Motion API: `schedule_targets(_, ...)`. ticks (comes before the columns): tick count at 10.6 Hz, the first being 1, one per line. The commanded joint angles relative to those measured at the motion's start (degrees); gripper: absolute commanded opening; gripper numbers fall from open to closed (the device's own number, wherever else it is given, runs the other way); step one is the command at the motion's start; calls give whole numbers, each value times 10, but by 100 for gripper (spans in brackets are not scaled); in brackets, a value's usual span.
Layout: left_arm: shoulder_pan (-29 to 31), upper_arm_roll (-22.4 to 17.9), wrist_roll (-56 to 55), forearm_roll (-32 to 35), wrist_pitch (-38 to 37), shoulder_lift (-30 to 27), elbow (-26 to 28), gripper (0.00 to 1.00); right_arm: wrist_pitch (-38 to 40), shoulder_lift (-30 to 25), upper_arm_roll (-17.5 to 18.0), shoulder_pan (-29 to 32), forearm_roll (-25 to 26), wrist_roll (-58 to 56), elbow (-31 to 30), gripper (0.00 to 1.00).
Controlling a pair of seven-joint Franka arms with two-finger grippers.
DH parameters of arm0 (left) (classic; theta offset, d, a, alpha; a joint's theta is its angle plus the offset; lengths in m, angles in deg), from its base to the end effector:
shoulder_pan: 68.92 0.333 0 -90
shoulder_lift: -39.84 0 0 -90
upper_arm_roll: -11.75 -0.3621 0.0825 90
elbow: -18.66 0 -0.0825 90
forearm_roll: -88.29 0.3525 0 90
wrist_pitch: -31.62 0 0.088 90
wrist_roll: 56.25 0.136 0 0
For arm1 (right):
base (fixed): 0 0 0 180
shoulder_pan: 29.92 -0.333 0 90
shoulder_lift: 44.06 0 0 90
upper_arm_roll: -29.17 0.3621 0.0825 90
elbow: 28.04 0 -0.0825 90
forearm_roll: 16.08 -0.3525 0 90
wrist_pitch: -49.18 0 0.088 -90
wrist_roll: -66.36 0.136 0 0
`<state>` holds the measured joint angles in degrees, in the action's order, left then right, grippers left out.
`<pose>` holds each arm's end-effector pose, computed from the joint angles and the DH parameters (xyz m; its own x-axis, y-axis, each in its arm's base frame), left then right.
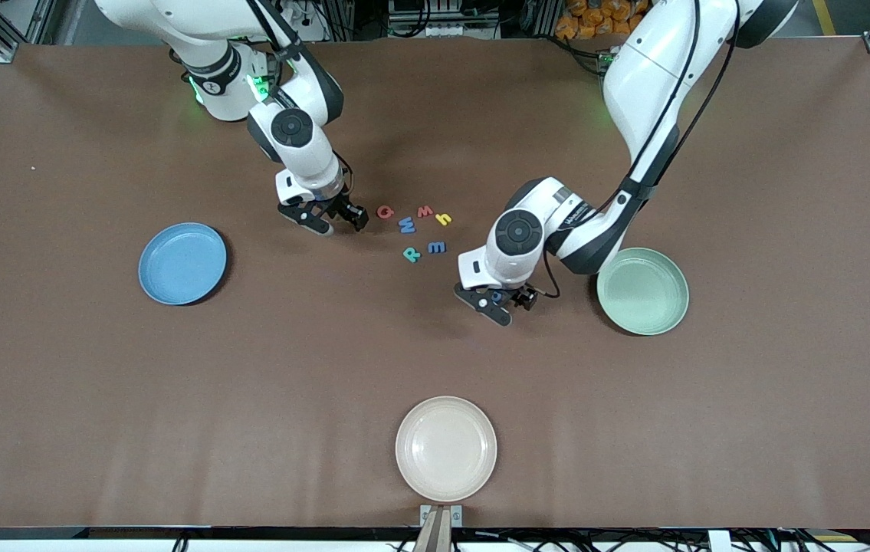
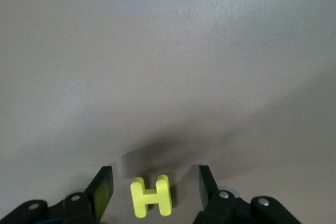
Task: Sort uppercase to blue plate, lowercase to green plate
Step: 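Grasp the blue 'a' with the left gripper while the right gripper grasps 'H'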
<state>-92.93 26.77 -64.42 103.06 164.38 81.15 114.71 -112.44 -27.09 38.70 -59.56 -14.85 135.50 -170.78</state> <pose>0.5489 -0.4021 0.2170 0.7889 -0.6128 -0.0462 -0.6139 -0.7892 -0.0146 0.3681 0.3036 0.2223 0.8724 -0.4882 -0.0246 -0.4888 -0.8709 -0.0501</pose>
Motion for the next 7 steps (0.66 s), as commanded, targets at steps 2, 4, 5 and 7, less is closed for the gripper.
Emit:
schedule_targets(2, -2, -1, -30, 30, 26, 11, -2, 91, -6, 10, 22, 9, 1, 48, 1, 72)
schedule_targets(4, -3, -1, -33, 31, 29, 17, -3, 87, -5, 10, 35, 14, 1, 50, 3, 72)
schedule_targets(5, -3, -1, -46, 32, 42, 18, -2, 87, -4, 10, 37, 14, 1, 50, 4, 72)
schedule_targets(7, -3, -1, -53, 32, 50, 22, -2, 77, -4, 16, 41, 14, 1, 50, 4, 59)
